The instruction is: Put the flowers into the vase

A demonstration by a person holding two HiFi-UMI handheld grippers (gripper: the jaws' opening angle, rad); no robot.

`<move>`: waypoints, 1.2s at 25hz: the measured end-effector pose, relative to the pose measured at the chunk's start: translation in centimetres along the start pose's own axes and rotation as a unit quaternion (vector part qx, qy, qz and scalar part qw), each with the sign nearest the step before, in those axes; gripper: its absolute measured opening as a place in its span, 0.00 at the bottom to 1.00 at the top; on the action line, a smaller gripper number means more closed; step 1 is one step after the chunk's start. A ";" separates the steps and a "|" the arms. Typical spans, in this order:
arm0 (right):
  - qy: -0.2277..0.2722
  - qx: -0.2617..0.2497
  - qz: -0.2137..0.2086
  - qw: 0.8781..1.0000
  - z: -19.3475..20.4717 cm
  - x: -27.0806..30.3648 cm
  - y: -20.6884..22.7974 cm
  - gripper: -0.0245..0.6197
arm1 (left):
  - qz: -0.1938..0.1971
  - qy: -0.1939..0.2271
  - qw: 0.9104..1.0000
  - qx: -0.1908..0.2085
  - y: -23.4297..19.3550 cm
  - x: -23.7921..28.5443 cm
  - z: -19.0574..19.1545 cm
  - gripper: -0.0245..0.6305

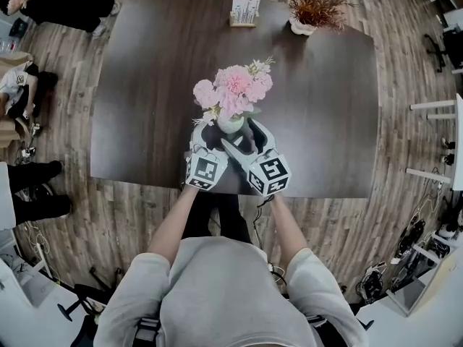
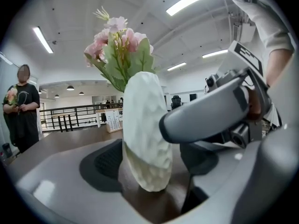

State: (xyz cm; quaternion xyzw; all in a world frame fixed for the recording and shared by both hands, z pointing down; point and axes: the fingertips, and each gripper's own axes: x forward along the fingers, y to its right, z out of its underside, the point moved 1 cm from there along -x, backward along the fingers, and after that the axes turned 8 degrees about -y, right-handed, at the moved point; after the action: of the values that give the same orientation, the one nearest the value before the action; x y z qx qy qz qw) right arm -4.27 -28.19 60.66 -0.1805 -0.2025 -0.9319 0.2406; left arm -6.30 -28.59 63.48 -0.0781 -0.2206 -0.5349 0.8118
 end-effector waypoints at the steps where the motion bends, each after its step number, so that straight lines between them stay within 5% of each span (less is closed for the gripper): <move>1: -0.002 -0.003 0.000 1.000 0.1 0.1 -0.1 0.65 | -0.001 0.000 1.000 -0.001 0.0 -0.1 0.1 0.62; 12: 0.002 0.001 0.017 1.000 0.2 -0.6 0.6 0.64 | -0.010 -0.021 1.000 -0.005 -0.2 -2.0 2.2 0.61; 18: 0.001 0.009 0.030 1.000 1.4 -1.8 0.7 0.61 | -0.029 -0.027 0.999 -0.031 -0.1 -5.3 4.1 0.05; 22: 0.001 0.008 0.047 0.999 1.8 -2.7 0.6 0.55 | -0.031 -0.031 0.999 -0.024 0.1 -5.6 3.8 0.05; 30: 0.032 0.003 0.130 0.991 2.3 -6.7 1.2 0.13 | -0.035 -0.014 0.999 -0.028 1.8 -7.1 1.9 0.05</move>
State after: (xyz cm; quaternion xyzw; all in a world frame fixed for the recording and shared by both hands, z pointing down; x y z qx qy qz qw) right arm 2.44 -25.54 60.08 -0.1742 -0.1724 -0.8973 0.3672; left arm -7.49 -21.23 62.28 -0.1002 -0.2194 -0.5682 0.7868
